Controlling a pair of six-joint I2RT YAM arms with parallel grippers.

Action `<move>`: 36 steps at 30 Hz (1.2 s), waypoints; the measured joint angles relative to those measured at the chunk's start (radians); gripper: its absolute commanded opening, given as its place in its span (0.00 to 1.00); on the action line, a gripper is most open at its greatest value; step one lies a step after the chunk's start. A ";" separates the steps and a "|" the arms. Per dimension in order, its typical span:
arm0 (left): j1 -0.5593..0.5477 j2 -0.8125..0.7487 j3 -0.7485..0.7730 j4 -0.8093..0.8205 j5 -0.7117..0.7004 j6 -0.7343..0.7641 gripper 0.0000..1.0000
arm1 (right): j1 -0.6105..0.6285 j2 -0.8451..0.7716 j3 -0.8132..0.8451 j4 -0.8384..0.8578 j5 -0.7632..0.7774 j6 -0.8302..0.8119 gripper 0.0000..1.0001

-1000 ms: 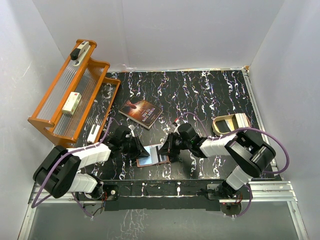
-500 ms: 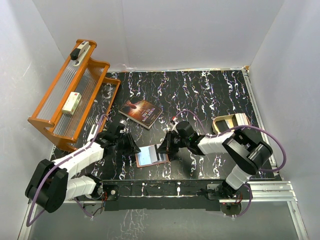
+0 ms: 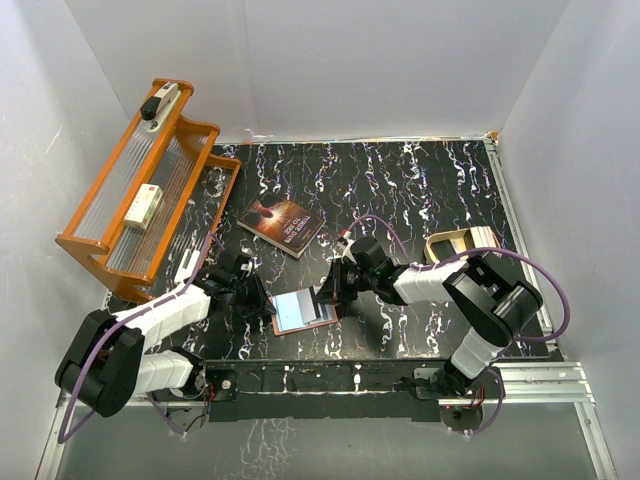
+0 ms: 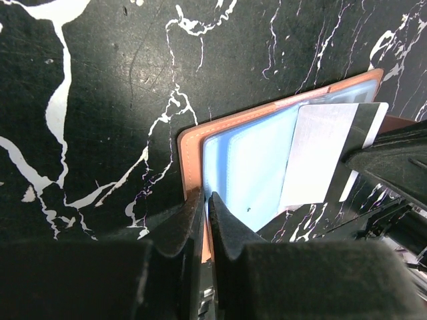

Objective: Put the credit cards into the card holder
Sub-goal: Insert the credit card into the card holder.

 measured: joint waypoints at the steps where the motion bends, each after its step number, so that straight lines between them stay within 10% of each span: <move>1: 0.000 0.000 -0.003 0.005 0.001 0.002 0.06 | 0.000 0.000 0.000 -0.004 0.000 -0.006 0.00; 36: 0.007 0.002 -0.021 0.058 0.024 0.001 0.05 | 0.001 0.022 -0.002 0.027 -0.007 0.067 0.00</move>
